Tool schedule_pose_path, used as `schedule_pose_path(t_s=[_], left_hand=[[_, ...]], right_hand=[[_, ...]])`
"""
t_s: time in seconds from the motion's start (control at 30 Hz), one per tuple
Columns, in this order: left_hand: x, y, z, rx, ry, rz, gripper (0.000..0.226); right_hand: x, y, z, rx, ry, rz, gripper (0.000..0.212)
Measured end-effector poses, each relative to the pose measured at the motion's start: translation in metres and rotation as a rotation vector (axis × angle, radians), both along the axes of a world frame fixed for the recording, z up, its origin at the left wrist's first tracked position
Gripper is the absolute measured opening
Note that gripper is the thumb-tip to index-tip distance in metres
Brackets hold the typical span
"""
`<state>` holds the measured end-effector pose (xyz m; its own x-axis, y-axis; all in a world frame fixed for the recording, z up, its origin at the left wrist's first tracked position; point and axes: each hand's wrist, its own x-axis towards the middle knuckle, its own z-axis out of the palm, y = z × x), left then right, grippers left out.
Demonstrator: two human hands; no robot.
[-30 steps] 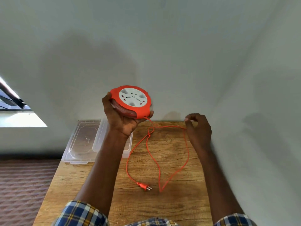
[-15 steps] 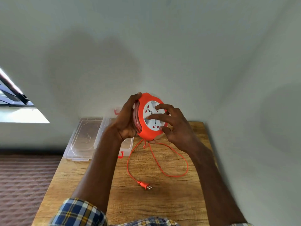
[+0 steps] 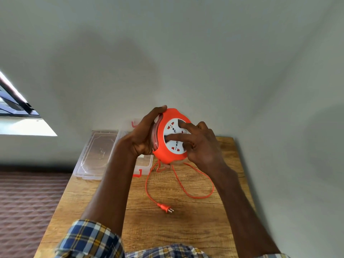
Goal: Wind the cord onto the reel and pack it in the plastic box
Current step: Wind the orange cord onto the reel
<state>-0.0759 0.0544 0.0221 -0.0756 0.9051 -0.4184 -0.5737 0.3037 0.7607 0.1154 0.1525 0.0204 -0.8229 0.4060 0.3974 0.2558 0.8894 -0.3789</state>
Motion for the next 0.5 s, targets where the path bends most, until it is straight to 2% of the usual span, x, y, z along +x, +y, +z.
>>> schedule_pose_path(t_s=[0.13, 0.23, 0.37, 0.43, 0.5], left_hand=[[0.003, 0.004, 0.006, 0.005, 0.056, -0.001, 0.067], [0.008, 0.007, 0.011, 0.020, 0.083, 0.011, 0.062], [0.014, 0.008, 0.013, 0.039, 0.100, 0.036, 0.059], [0.020, 0.011, 0.011, 0.052, 0.095, 0.051, 0.061], [0.027, 0.014, 0.009, 0.073, 0.083, 0.073, 0.065]], right_hand=[[-0.003, -0.009, -0.004, -0.073, 0.033, -0.182, 0.058], [-0.006, -0.019, -0.003, -0.248, 0.156, -0.348, 0.070], [-0.015, -0.027, -0.004, -0.360, 0.182, -0.506, 0.070], [-0.021, -0.028, -0.005, -0.488, 0.223, -0.609, 0.073], [-0.026, -0.022, -0.003, -0.704, 0.276, -0.663, 0.079]])
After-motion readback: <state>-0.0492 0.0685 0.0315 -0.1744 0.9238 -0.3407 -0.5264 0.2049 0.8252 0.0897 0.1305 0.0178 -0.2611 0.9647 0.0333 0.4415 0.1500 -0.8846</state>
